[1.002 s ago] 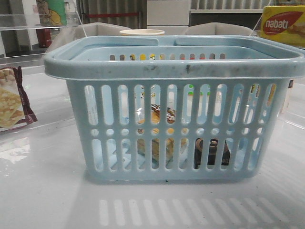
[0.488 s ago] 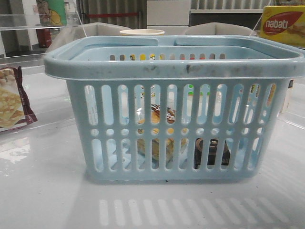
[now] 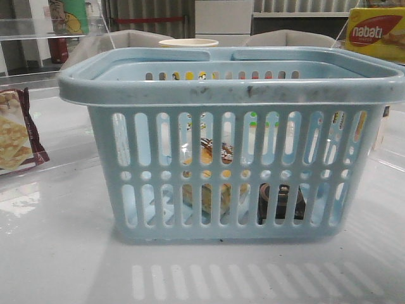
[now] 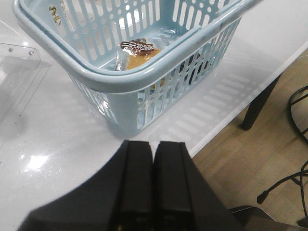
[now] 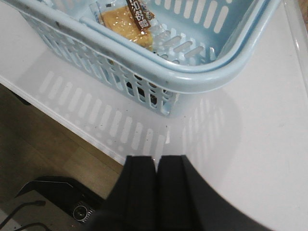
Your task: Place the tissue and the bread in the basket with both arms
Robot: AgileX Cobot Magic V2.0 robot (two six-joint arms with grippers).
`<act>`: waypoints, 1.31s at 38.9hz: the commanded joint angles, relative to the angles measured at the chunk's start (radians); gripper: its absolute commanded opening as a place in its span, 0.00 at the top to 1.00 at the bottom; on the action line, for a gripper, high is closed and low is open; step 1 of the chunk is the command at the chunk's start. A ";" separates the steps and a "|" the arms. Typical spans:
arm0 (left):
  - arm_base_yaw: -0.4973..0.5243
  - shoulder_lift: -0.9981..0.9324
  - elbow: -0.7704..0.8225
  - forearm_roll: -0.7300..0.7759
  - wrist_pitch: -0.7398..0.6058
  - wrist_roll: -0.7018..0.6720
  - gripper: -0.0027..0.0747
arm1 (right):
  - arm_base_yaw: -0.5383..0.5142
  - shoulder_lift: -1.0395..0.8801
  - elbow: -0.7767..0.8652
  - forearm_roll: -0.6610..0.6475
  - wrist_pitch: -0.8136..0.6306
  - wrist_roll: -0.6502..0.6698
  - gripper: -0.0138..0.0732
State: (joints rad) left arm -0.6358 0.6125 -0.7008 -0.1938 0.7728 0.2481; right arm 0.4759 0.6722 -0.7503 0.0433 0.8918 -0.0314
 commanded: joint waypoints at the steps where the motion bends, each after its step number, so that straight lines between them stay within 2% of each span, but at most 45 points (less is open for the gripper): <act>1: -0.007 0.004 -0.027 -0.013 -0.083 -0.011 0.85 | 0.000 -0.004 -0.025 -0.010 -0.057 -0.005 0.78; 4: 0.005 -0.036 -0.014 -0.015 -0.088 -0.011 0.85 | 0.000 -0.004 -0.025 -0.010 -0.057 -0.005 0.78; 7: 0.064 -0.081 0.004 0.014 -0.105 0.003 0.85 | 0.000 -0.004 -0.025 -0.010 -0.055 -0.005 0.78; 15: 0.341 -0.311 0.222 0.064 -0.390 0.003 0.85 | 0.000 -0.004 -0.025 -0.010 -0.053 -0.005 0.78; 21: 0.483 -0.445 0.406 0.064 -0.505 0.001 0.85 | 0.000 -0.004 -0.025 -0.010 -0.053 -0.005 0.78; 23: 0.503 -0.479 0.455 0.091 -0.549 -0.040 0.85 | 0.000 -0.004 -0.025 -0.010 -0.052 -0.005 0.78; 27: 0.524 -0.546 0.539 0.217 -0.606 -0.248 0.85 | 0.000 -0.004 -0.025 -0.010 -0.052 -0.005 0.78; 38: 0.592 -0.605 0.708 0.194 -0.835 -0.248 0.85 | 0.000 -0.004 -0.025 -0.010 -0.052 -0.005 0.78; 51: 0.593 -0.638 0.707 0.194 -0.821 -0.248 0.85 | 0.000 -0.004 -0.025 -0.010 -0.051 -0.005 0.78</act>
State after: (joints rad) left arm -0.0445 -0.0056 0.0080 0.0073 0.0435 0.0115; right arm 0.4759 0.6706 -0.7503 0.0433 0.8940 -0.0314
